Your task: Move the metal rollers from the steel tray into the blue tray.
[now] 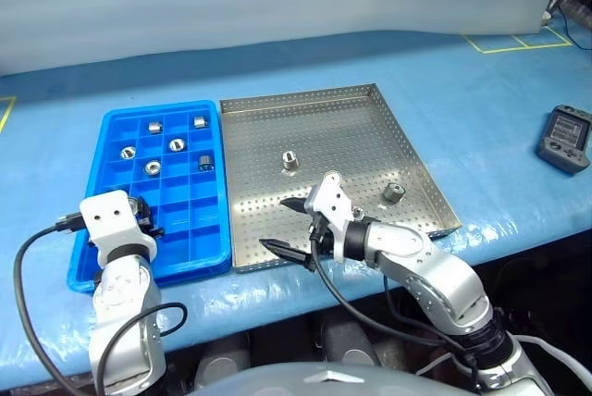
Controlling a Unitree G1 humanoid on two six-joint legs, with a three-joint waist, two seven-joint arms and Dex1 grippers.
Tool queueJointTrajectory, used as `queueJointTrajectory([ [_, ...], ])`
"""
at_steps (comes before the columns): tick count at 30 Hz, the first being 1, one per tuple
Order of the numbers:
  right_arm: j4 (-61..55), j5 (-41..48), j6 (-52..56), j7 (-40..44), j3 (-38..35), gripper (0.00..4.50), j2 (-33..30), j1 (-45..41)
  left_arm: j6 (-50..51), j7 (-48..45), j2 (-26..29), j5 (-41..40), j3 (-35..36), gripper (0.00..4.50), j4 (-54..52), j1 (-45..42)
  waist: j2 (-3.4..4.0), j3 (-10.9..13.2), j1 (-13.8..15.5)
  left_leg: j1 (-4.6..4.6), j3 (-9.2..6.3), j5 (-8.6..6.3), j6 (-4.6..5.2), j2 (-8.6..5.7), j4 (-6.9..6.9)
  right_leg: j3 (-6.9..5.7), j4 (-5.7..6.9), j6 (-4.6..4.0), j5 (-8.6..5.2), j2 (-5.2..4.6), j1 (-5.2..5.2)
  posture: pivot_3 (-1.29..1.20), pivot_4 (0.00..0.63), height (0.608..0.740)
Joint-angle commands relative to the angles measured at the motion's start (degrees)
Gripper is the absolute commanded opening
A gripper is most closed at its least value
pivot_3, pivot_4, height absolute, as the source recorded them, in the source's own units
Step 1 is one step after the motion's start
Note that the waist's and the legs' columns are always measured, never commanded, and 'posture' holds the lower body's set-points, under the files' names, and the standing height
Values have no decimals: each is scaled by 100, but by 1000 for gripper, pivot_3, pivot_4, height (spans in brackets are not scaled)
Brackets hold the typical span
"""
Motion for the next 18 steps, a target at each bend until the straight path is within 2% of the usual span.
queueJointTrajectory([
  [1, -50, -1, -104, 35, -38, 4500, 12, -49, 209, 80, -293, -96, -174, 1815, -334, 194, 0, 0, -8, 0, 0, 0, 0, 0, -1, 0, -1, 0, 0, 0, -1, 4, 150, 740],
  [3, -56, -5, -94, 34, -34, 4500, 8, -32, 330, 64, -300, -190, -231, 1815, -350, 219, -2, 1, -3, 0, -1, 0, 0, 0, -3, 0, -1, -1, -1, 0, -2, 3, 150, 740],
  [6, -57, -9, -86, 26, -34, 4500, 18, -25, 432, 31, -202, -293, -297, 2806, -355, 197, -3, 2, 5, -1, -4, 0, 0, 0, -2, -3, -1, -2, -1, -1, -3, -2, 150, 740],
  [11, -82, -15, -70, -20, -65, 4500, 38, -7, 301, -301, 281, -387, -478, 4492, -363, -153, -6, 4, 1, 0, -3, 0, 0, -1, -2, -3, -1, -2, -2, -2, -2, -18, 150, 740],
  [18, -166, -46, -68, -141, -146, 4500, 19, 81, -117, -1007, 922, -721, -572, 4492, 125, -1325, -4, 4, -37, -1, -6, 0, -1, 1, -4, -7, 0, -4, -2, 0, -3, -63, 150, 740],
])
